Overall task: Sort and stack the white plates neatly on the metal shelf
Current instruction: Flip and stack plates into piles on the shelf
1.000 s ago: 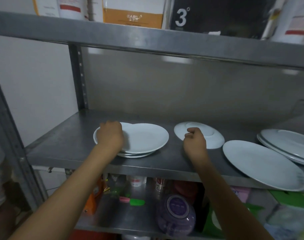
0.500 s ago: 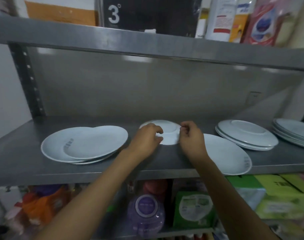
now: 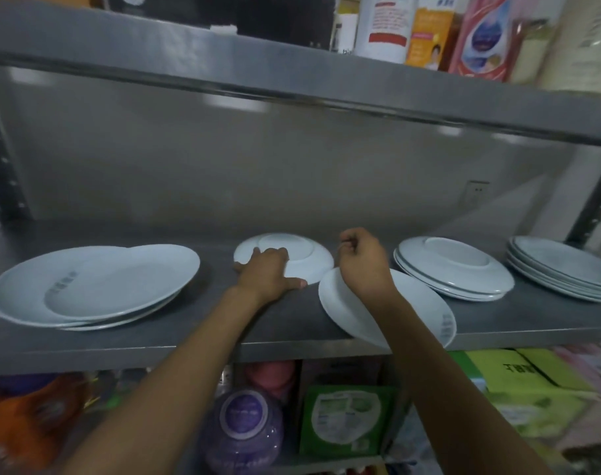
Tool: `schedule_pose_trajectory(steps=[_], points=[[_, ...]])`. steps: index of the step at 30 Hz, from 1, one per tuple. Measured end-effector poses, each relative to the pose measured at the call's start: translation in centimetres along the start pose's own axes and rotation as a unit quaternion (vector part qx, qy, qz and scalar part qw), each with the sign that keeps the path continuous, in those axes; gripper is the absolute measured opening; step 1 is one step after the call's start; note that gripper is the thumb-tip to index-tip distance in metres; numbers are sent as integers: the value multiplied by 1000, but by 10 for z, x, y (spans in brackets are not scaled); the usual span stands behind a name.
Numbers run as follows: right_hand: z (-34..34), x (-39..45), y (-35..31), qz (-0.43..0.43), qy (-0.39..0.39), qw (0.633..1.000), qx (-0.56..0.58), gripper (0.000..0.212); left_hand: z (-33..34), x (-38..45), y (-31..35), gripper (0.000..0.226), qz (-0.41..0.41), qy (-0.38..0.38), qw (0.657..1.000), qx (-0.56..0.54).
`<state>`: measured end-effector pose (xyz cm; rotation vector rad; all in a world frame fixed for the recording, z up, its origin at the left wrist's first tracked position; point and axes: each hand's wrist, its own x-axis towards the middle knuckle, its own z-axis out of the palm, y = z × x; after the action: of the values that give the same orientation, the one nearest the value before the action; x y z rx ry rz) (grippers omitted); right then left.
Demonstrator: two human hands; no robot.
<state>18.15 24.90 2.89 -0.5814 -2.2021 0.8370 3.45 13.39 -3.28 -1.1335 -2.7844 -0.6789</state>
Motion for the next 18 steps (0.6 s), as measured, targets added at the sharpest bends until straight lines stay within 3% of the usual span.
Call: schedule_pose_trajectory(steps=[7, 11, 18], points=[[15, 10, -5, 2, -16, 1000, 4, 31, 0, -1, 4, 76, 44, 6, 986, 161], [23, 30, -11, 45, -38, 998, -1, 32, 2, 1, 2, 76, 39, 31, 987, 150], [56, 66, -11, 116, -140, 976, -125, 22, 21, 8, -13, 84, 1, 77, 994, 80]])
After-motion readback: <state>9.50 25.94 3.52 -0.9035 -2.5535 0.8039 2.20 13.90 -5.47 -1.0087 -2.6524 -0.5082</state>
